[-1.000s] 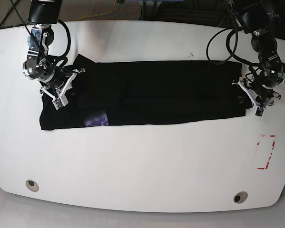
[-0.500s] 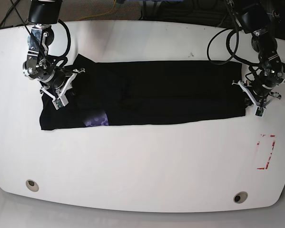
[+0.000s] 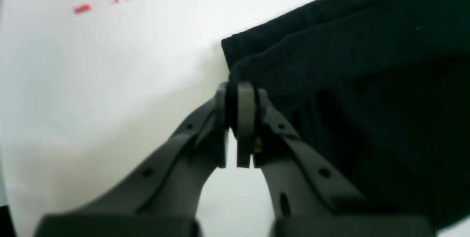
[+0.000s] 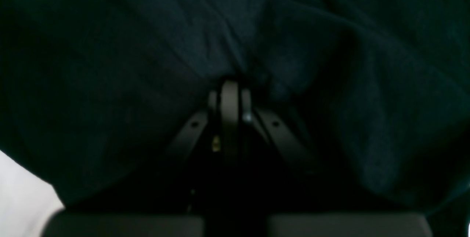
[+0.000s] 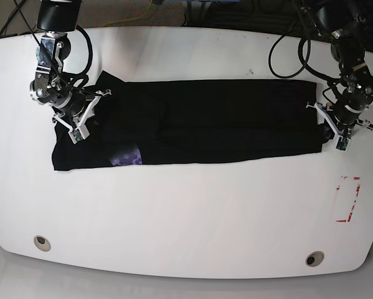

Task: Layout the t-shirt on the table in an organized manner, then fold the t-shirt properly
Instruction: 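Release the shirt edge and lift the left gripper away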

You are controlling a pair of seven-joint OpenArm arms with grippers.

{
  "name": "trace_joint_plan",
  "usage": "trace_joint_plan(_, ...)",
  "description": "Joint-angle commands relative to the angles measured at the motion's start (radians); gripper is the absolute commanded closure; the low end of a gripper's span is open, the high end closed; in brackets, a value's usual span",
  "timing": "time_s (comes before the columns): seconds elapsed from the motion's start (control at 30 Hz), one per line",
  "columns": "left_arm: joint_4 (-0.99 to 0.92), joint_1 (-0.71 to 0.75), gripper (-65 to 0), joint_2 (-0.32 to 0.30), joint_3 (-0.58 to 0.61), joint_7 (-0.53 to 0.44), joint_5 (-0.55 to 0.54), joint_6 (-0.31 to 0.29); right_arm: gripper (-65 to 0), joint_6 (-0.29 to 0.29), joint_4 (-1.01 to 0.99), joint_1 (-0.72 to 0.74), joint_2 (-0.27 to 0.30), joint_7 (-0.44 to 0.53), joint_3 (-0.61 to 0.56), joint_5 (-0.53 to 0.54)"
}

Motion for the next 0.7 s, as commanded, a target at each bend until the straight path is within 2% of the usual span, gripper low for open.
trace_joint_plan(0.0,0.072,0.019,-2.7,-0.013,-0.003,-0.008,-0.012,0.002,0.0,0.017,-0.005,-0.01,-0.006,-0.07,-0.007,-0.024)
trace_joint_plan(0.33,0.143,0.149,-2.7,-0.013,-0.005,-0.008,-0.013,0.002,0.0,0.017,-0.008,-0.009,-0.007,-0.07,-0.007,-0.024)
trace_joint_plan(0.67,0.143,0.198,-2.7,-0.018,-0.033,-0.009,-0.015,0.002,0.0,0.017,-0.01,-0.007,-0.007,-0.07,-0.007,-0.024)
